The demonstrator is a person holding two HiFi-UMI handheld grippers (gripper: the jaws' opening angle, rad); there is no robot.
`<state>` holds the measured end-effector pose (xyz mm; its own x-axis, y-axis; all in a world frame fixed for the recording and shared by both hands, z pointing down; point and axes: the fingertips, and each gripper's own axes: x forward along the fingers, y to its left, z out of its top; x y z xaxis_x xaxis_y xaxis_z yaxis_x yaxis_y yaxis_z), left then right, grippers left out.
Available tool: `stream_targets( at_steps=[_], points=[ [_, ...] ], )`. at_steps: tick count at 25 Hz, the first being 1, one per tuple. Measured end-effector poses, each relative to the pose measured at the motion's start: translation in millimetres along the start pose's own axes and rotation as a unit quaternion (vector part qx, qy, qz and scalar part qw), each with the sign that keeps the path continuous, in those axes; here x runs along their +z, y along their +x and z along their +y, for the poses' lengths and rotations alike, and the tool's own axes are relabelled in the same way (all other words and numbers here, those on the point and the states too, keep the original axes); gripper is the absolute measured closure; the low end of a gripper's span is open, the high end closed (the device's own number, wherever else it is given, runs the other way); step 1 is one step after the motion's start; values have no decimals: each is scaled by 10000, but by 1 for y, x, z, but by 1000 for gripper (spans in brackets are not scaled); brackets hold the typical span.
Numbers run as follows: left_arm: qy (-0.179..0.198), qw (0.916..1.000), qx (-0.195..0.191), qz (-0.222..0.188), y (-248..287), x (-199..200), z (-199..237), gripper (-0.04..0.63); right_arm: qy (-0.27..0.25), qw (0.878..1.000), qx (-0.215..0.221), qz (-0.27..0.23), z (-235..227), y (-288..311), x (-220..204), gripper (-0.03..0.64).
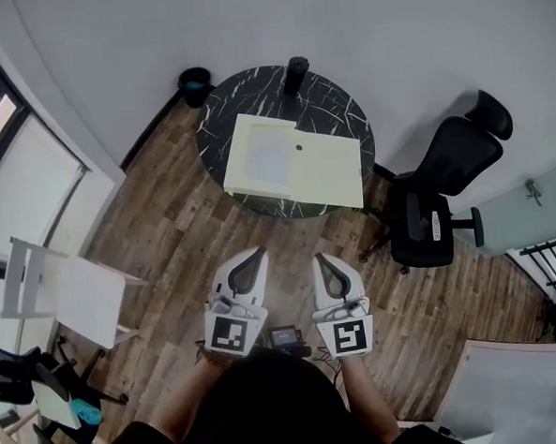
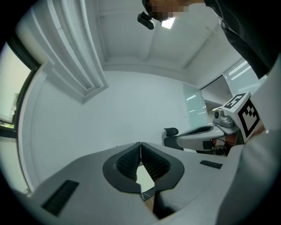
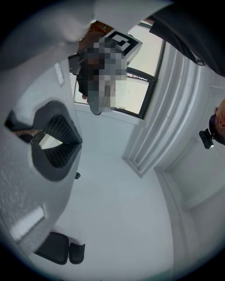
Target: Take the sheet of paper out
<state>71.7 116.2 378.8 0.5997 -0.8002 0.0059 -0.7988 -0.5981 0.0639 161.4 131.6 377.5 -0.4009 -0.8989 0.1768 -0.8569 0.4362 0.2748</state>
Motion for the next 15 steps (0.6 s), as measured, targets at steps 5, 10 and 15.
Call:
stream_targets(
  at_steps=[5,10,15],
  points=[
    [-33,9999,-7,-129,13,6,33,594,-15,10000,16,50,2,38,8,618],
    [-37,9999,41,-130,25,6,70,593,-202,9997,0,122,-1,77,16,618],
    [-221,9997,64,-96,37,2,103,593,-413,9988,-188,170,-14,103,20,618]
  ],
)
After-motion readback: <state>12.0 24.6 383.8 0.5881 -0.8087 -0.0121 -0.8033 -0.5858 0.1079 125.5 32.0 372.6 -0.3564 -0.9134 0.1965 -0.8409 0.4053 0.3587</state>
